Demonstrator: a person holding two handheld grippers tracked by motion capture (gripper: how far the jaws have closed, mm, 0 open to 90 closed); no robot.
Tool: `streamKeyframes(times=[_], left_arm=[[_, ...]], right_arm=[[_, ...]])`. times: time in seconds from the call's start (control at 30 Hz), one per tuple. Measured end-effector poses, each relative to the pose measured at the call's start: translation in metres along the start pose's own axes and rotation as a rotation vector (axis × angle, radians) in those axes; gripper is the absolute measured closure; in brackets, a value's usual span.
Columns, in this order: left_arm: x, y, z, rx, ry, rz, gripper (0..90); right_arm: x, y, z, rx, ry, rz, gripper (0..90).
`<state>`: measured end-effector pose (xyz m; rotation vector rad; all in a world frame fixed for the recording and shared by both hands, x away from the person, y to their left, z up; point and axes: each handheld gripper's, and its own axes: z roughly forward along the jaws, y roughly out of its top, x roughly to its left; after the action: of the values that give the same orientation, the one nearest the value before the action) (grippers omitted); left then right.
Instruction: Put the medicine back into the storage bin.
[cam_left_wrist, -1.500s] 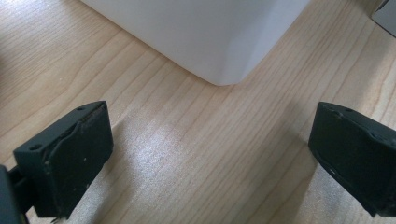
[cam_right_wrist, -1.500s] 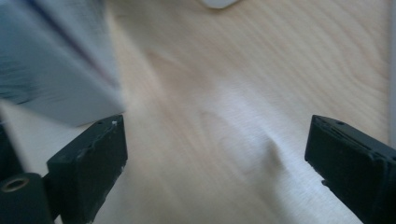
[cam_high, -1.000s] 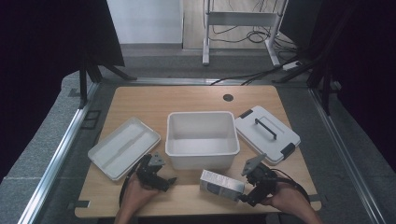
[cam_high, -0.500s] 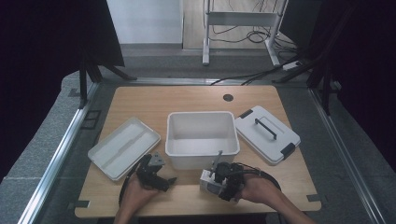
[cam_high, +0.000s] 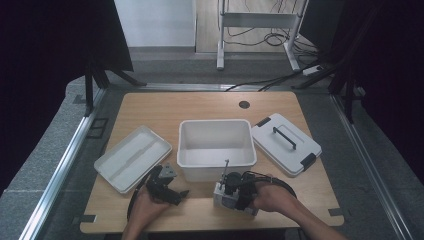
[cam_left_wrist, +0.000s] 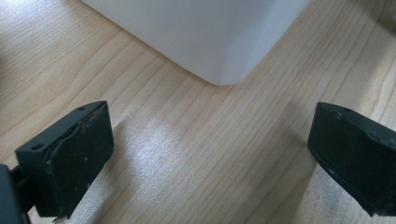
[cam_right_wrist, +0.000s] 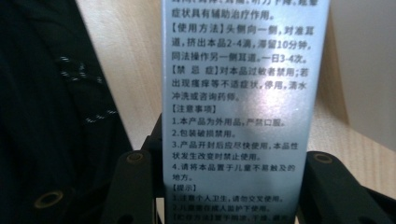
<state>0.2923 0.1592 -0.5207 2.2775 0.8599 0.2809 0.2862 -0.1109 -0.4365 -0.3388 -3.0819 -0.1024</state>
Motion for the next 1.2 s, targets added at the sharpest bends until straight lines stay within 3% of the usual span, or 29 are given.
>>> streamKeyframes(times=[0.3, 0.5, 0.73, 0.93, 1.2], left_arm=[[0.000, 0.000, 0.000, -0.002, 0.000, -0.001, 0.5], [0.000, 0.000, 0.000, -0.002, 0.000, -0.001, 0.5], [0.000, 0.000, 0.000, -0.004, 0.001, -0.005, 0.6], [0.000, 0.000, 0.000, -0.004, 0.001, -0.005, 0.6], [0.000, 0.000, 0.000, -0.003, 0.001, -0.003, 0.6]], right_arm=[[-0.003, 0.005, -0.040, -0.010, 0.007, -0.021, 55.1], [-0.004, 0.011, -0.076, -0.024, 0.015, -0.023, 55.2], [-0.013, 0.021, -0.121, -0.053, -0.024, -0.007, 55.3], [-0.034, 0.036, -0.148, -0.072, -0.081, 0.027, 55.5], [-0.068, 0.059, -0.151, -0.092, -0.131, 0.089, 55.7]])
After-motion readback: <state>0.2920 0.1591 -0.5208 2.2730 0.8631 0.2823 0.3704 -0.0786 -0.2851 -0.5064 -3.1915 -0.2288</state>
